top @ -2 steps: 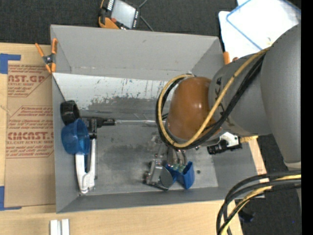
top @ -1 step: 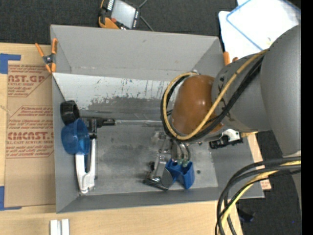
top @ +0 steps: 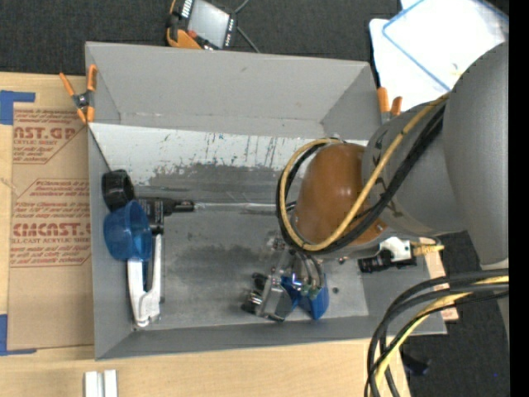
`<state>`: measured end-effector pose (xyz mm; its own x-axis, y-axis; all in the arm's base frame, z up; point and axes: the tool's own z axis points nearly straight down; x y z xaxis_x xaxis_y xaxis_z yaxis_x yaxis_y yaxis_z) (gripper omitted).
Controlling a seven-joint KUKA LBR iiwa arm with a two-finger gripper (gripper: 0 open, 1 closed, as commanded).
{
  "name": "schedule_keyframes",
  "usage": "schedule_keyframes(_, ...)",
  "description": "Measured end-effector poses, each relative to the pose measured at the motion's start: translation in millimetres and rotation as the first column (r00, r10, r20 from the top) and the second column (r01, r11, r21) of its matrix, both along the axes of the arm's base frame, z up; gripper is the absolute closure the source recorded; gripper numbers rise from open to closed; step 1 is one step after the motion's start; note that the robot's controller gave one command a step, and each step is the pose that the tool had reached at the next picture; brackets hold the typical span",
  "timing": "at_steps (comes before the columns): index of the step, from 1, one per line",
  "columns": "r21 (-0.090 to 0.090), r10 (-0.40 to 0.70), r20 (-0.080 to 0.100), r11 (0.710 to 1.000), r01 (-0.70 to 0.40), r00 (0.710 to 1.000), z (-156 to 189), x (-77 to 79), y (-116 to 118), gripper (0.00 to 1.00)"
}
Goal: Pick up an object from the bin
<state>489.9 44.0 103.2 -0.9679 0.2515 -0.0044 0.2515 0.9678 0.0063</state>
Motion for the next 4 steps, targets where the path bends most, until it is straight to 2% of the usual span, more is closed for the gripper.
schedule_keyframes(1,-0.002,0.406,0.006,0.914,-0.406,0.914,-29,15.3,-16,0.0)
schedule_keyframes(2,0.001,0.026,0.005,1.0,-0.026,1.0,-16,-4.9,-18,0.0)
schedule_keyframes(3,0.0,0.379,0.008,0.925,-0.379,0.925,-29,-1.6,-35,1.0)
schedule_keyframes(4,0.0,0.379,0.008,0.925,-0.379,0.925,-29,-1.7,-35,1.0)
